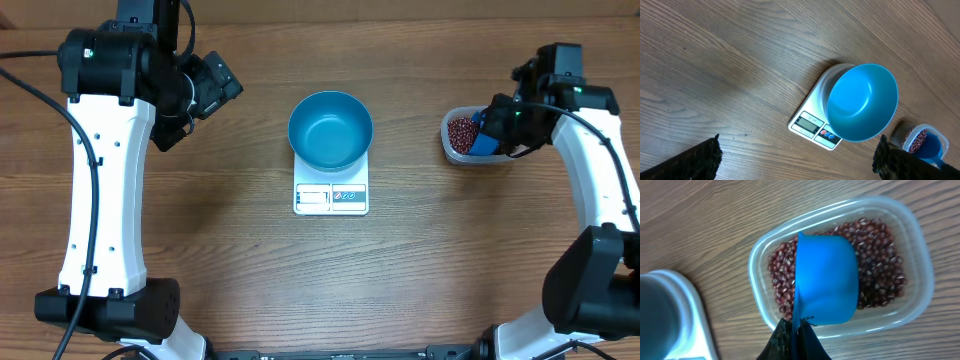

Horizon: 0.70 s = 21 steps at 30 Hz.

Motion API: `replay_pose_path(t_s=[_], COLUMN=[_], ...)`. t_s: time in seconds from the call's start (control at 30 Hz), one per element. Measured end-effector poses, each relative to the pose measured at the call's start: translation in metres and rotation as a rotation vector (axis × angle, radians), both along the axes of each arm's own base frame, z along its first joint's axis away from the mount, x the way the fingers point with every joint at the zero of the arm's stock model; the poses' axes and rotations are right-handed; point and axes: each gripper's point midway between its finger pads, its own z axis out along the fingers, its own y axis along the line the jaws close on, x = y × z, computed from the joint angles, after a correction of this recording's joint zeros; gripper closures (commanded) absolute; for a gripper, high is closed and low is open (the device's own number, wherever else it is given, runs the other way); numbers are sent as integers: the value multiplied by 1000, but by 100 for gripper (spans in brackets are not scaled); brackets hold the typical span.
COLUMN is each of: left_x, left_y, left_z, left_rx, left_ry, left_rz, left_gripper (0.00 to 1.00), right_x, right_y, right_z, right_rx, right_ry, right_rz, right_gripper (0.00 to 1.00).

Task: Scoop item into bowl and weigh 150g on scale
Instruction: 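Drag the scoop through the beans to fill it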

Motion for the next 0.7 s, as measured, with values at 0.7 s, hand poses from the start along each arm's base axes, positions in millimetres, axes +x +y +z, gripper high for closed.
replay_pose_path(t_s=[0.7], left_x=[0], left_y=[0], left_z=[0], left_rx=[0], left_ry=[0], left_rz=[0], left_gripper=[1], right_x=[-13], right_y=[5], right_z=[0], right_rx=[130], right_ry=[59], right_rz=[-74], right_gripper=[96])
